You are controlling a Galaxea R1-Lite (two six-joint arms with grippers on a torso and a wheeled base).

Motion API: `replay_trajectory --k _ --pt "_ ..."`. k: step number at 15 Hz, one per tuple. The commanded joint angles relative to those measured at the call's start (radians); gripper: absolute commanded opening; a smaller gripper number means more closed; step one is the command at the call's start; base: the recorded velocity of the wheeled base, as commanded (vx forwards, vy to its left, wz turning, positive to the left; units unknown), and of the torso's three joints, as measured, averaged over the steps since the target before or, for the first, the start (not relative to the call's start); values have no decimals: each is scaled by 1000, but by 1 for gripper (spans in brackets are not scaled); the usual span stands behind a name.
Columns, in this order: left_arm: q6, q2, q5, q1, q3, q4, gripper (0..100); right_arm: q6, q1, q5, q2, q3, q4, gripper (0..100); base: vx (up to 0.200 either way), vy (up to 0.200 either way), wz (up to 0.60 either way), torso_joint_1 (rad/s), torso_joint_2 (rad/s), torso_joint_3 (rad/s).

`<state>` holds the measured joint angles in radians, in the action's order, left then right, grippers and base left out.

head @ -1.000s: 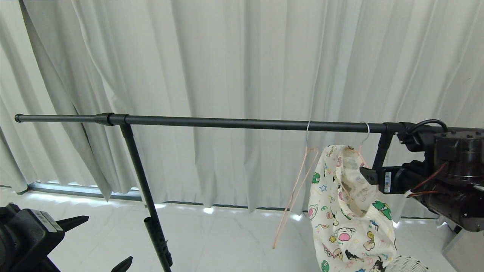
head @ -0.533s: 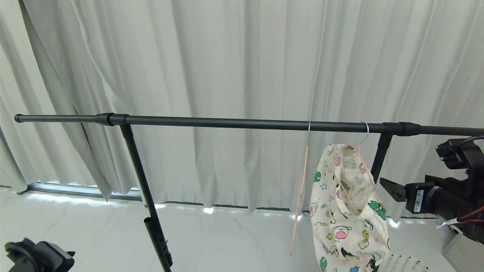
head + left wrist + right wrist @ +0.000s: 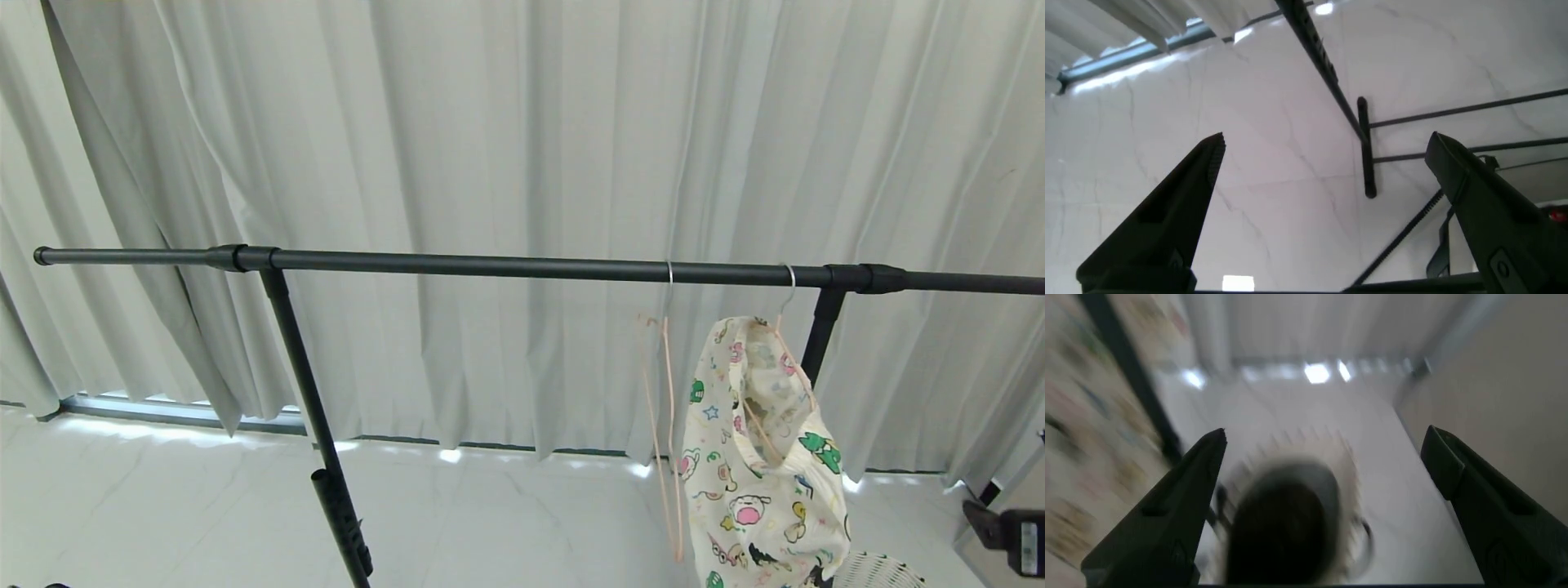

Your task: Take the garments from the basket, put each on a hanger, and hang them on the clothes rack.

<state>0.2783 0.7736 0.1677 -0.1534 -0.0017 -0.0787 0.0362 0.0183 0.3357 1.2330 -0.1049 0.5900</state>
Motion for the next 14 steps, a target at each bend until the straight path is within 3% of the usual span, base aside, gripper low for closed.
replay_trajectory --k 1,3,5,14 --pt "-22 85 18 2 2 0 100 22 51 35 -63 105 -64 100 0 0 0 0 0 0" --pt "-24 92 21 -8 2 0 100 22 51 72 -191 105 -303 100 0 0 0 0 0 0" --pt "-25 90 24 -14 2 0 100 22 51 66 -386 105 -559 100 -200 0 0 2 2 2" --pt "-68 85 38 -14 2 2 100 13 69 63 -443 105 -546 100 -200 0 0 1 2 1"
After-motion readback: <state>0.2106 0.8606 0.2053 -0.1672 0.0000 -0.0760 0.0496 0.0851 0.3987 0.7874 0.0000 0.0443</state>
